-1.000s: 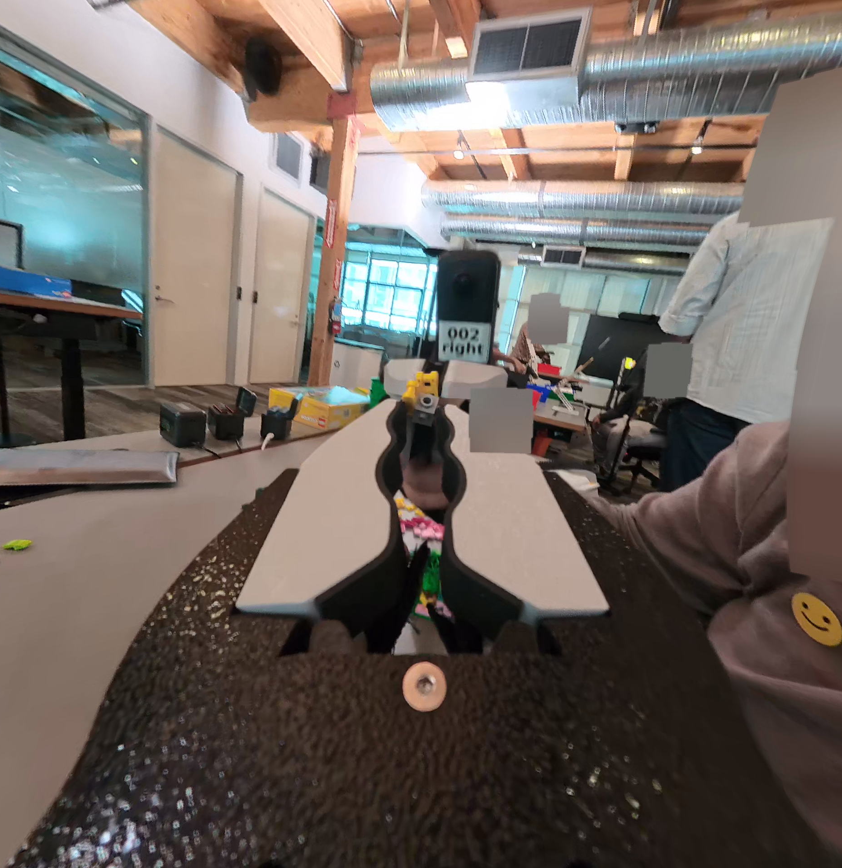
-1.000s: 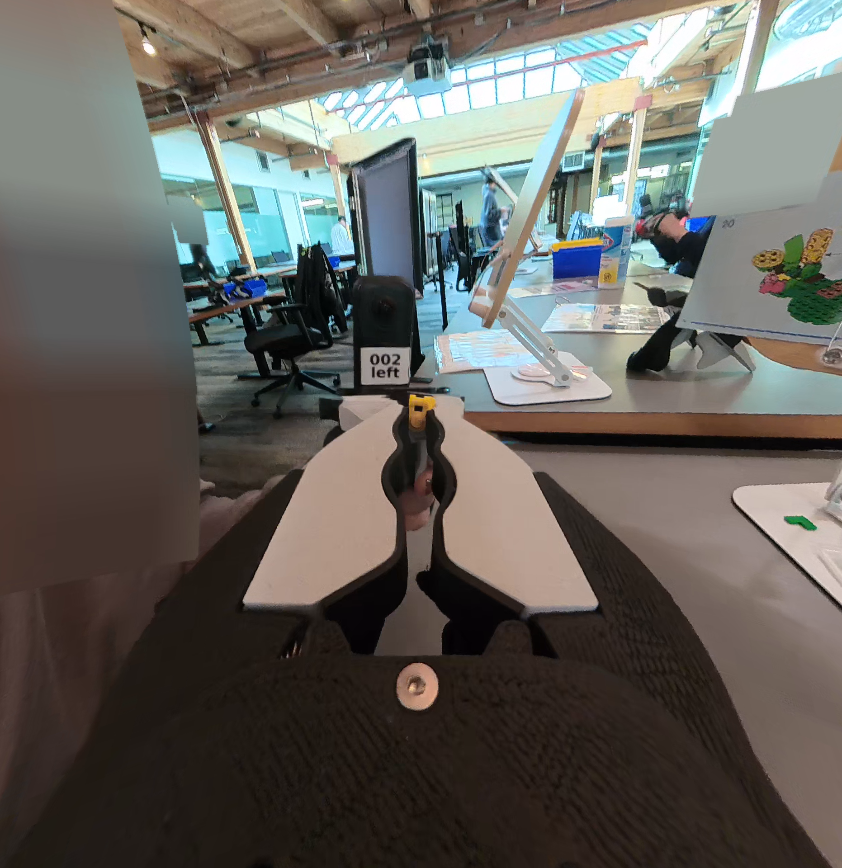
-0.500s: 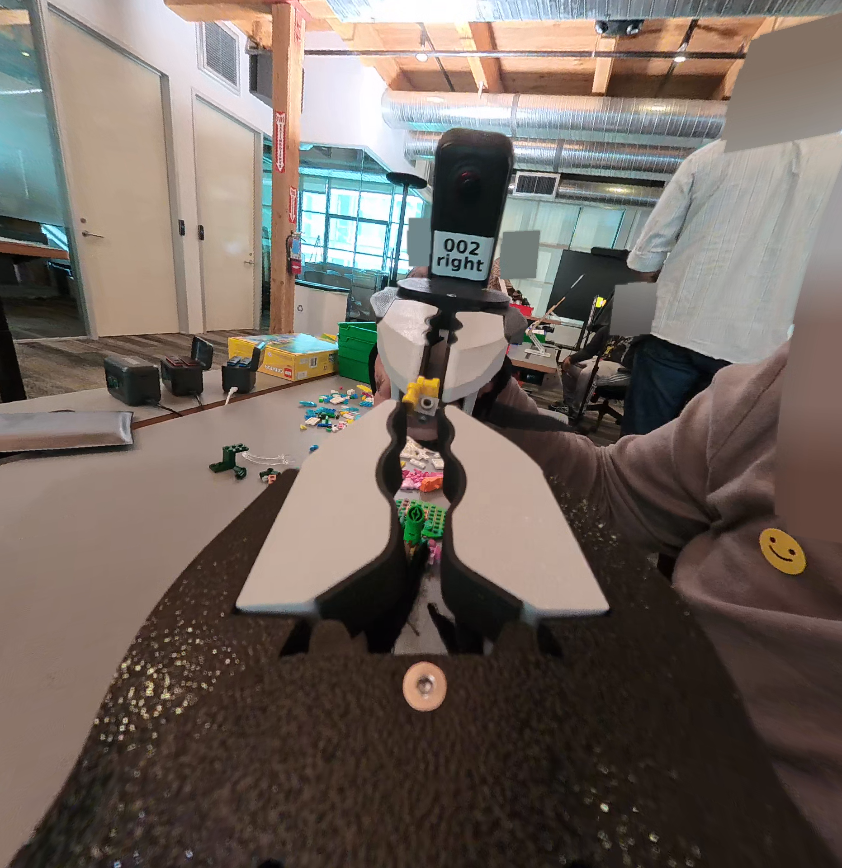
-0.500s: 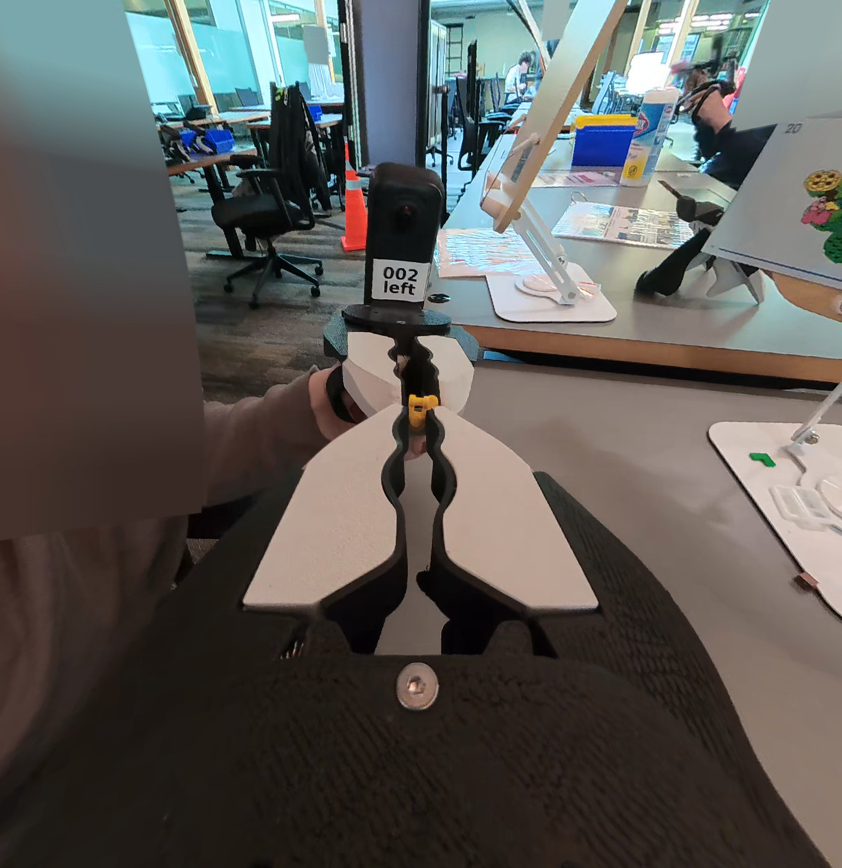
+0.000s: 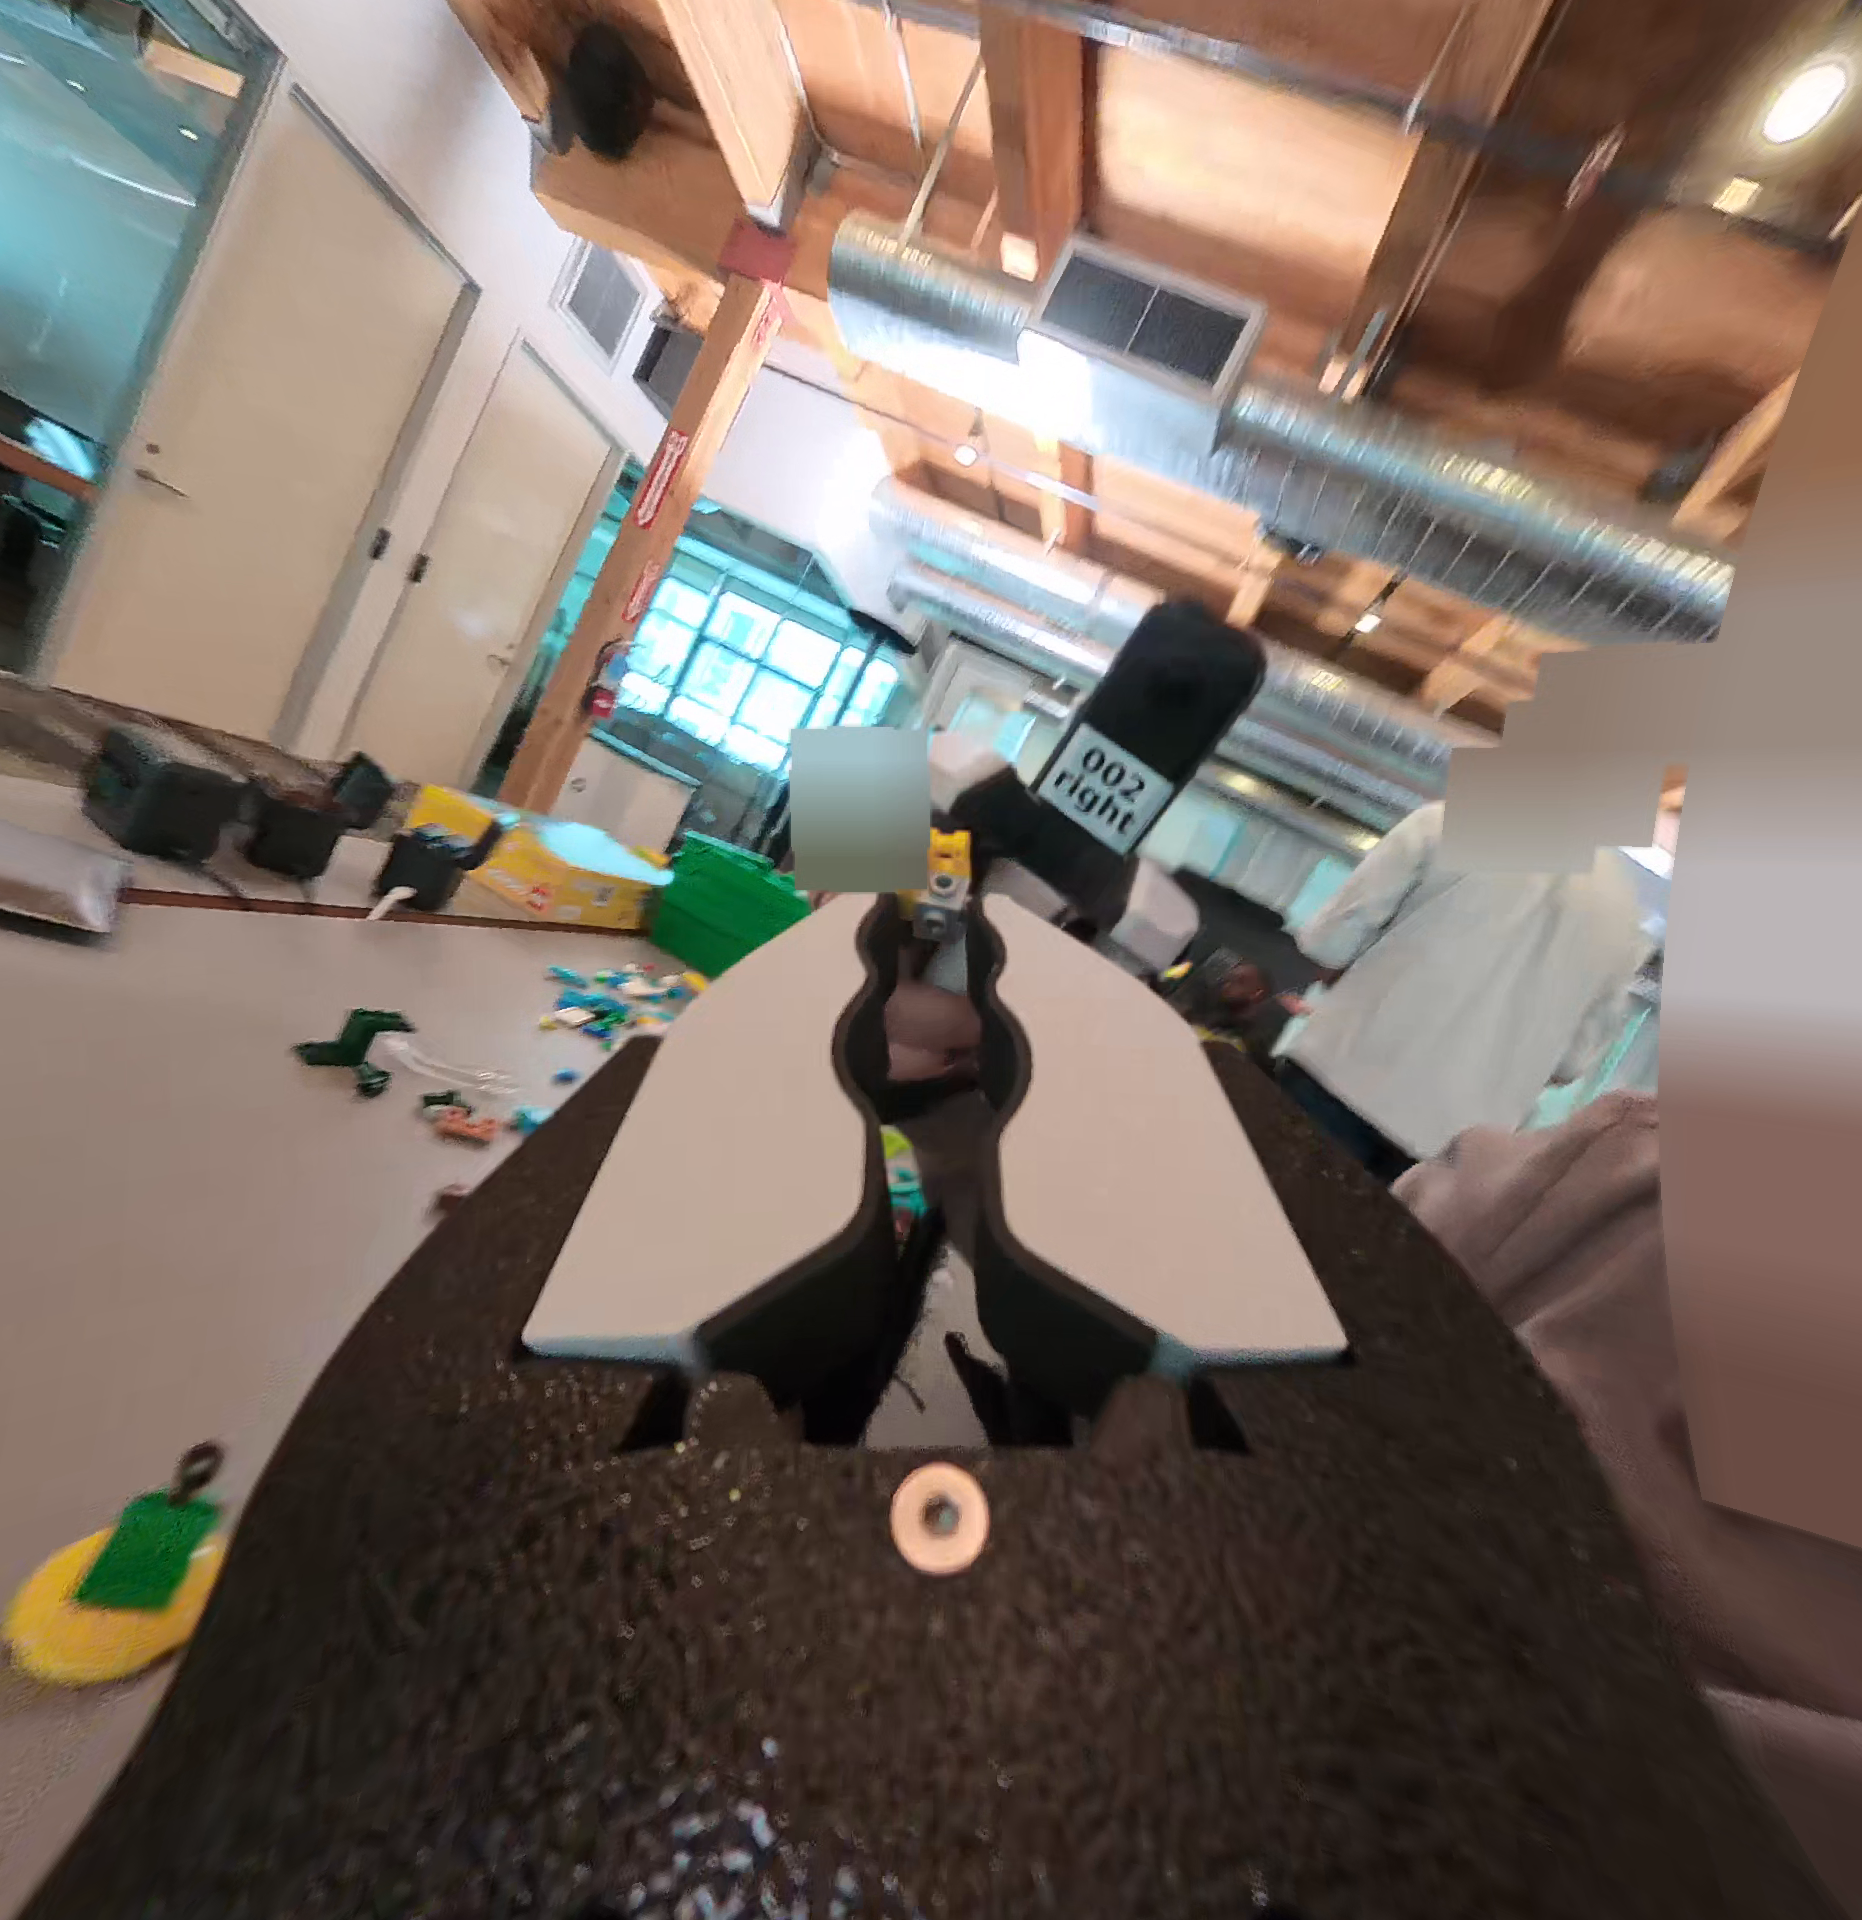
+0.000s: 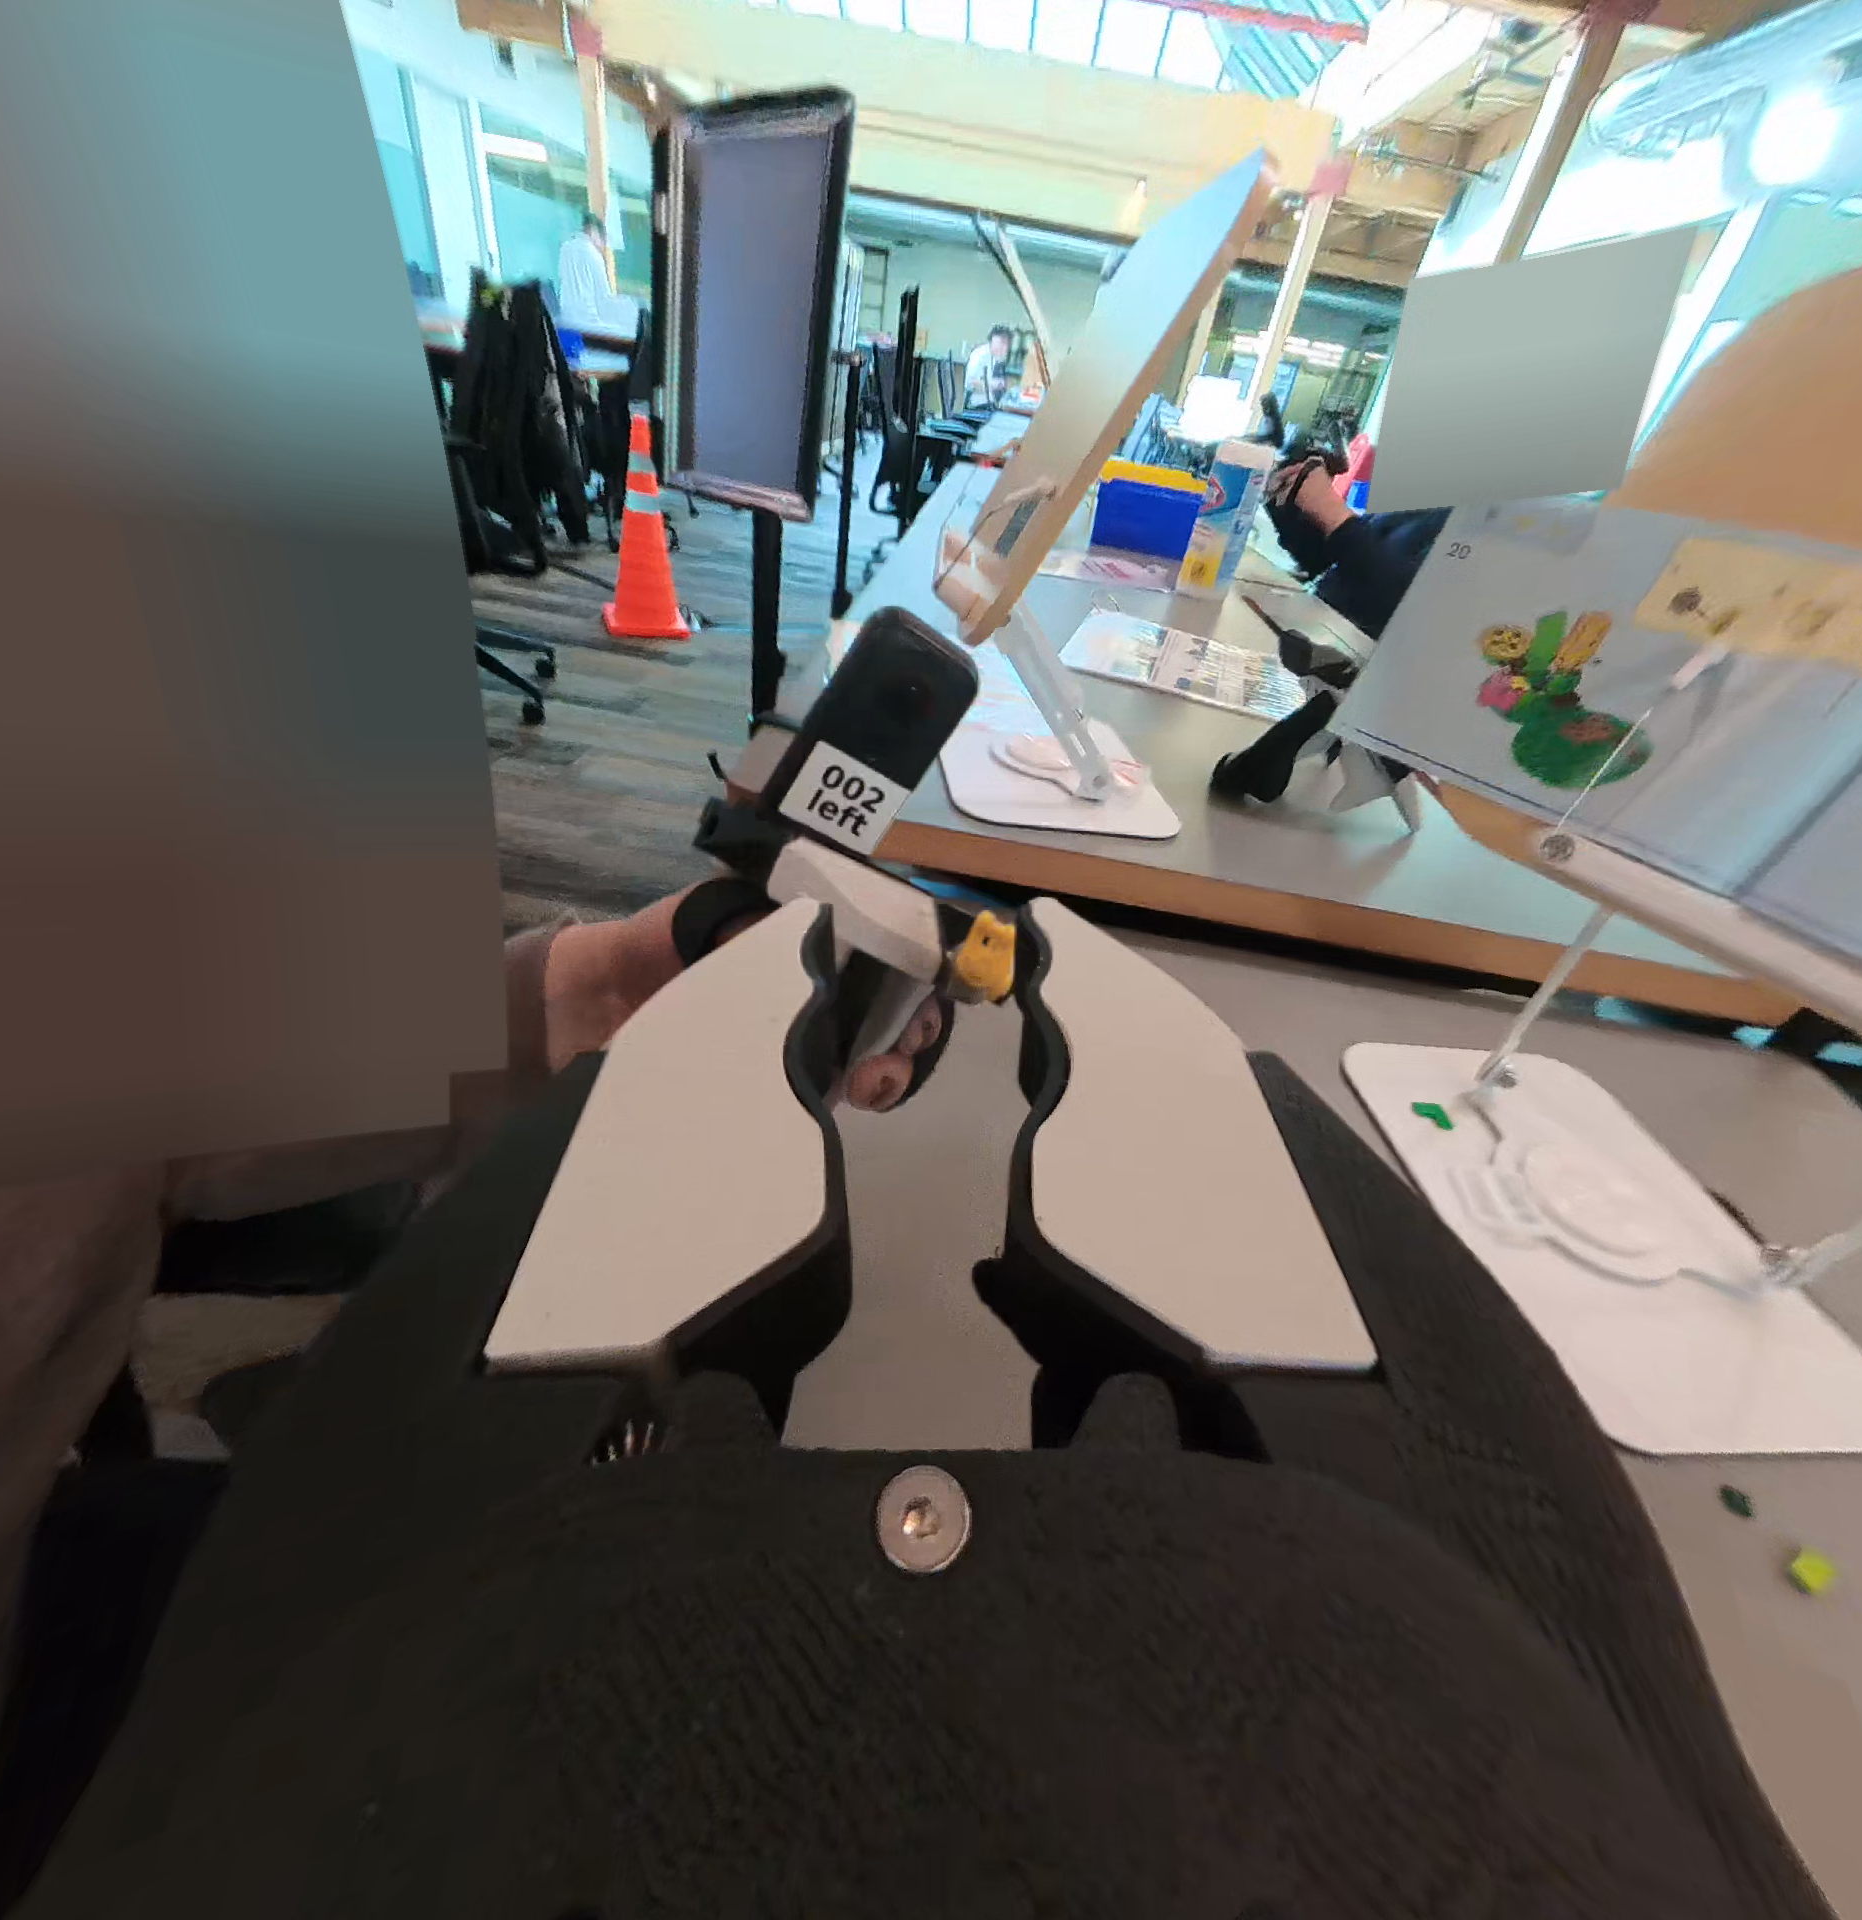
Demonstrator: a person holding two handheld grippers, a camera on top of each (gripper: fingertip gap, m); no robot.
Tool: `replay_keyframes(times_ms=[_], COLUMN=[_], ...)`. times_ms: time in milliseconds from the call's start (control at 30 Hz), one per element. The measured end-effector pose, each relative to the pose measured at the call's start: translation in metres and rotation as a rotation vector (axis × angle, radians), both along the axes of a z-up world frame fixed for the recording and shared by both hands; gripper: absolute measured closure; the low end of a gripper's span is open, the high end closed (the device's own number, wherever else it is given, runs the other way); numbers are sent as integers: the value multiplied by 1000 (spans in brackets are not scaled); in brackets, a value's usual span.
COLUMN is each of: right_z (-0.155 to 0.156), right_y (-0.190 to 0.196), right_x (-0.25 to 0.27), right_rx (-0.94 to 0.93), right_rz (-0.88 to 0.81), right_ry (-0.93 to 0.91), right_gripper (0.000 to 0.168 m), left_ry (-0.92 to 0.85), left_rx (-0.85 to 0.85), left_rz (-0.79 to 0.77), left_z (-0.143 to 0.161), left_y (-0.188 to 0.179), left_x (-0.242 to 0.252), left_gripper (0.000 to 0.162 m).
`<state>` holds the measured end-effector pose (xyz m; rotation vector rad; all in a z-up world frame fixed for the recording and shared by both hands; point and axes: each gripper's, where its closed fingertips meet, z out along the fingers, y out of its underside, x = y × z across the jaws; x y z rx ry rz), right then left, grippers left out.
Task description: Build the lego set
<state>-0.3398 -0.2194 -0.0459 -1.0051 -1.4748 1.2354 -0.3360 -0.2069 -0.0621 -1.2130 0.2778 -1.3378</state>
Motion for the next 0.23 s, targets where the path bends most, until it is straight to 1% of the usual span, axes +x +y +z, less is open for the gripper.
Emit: replay_keyframes(times_ms=[100, 233], right_z=[-4, 1], right_y=[3, 12], right_x=[-3, -7], right_rx=[143, 489], right_rz=[-78, -271], right_ry=[-20, 43], right_gripper=[135, 132], left_ry=[-115, -329], left_rx=[-14, -30], left_rz=[-53, -125], left_z=[7, 21], left_y=[-2, -4], left_x=[-1, -10], left_gripper=[150, 150])
